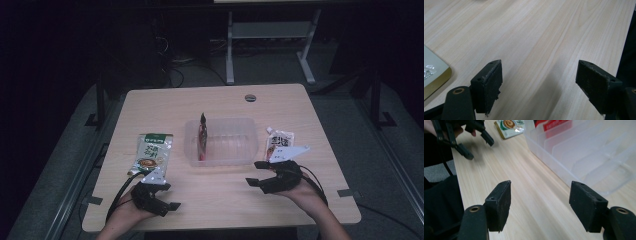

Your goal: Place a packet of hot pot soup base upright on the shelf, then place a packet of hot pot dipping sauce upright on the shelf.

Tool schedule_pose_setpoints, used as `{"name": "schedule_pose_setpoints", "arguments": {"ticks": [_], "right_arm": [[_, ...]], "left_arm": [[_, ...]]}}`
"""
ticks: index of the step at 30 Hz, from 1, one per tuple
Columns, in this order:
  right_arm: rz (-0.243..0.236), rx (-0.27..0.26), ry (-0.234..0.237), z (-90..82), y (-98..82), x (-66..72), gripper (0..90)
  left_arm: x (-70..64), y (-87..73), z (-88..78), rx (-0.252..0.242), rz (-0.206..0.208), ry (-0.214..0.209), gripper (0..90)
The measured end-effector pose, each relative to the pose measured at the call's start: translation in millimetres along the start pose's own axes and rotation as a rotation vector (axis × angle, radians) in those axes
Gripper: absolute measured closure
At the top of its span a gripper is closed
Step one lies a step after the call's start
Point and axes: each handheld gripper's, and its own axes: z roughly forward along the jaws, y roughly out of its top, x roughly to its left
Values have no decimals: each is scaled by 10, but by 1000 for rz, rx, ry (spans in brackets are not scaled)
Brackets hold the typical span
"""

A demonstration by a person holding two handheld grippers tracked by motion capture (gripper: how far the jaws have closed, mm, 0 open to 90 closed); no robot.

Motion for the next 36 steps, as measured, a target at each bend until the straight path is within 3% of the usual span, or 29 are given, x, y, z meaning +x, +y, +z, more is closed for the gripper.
{"name": "schedule_pose_setpoints", "arguments": {"ticks": [21,36], "right_arm": [[67,65,-49,-203,-415,-62,315],[130,74,-144,-360,-533,-386,371]], "left_arm": [[12,-6,-6,7,5,-1,212],[9,2,2,8,9,-3,212]]}}
